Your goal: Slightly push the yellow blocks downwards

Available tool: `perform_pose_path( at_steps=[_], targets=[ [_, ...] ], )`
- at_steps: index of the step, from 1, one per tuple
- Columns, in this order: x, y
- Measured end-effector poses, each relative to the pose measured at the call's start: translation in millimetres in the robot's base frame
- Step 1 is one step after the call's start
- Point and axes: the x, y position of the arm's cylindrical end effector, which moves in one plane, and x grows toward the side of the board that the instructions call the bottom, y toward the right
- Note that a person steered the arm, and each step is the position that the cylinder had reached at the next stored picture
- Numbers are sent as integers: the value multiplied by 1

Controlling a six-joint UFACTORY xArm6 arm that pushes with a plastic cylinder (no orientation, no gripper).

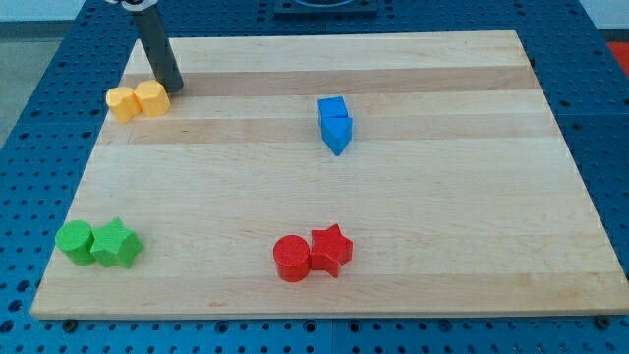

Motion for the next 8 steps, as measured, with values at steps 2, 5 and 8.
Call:
perform_pose_path(
  at_steps=[2, 5, 8],
  targets=[
    [-33, -19],
    [-4, -74],
    [37, -74]
  ],
)
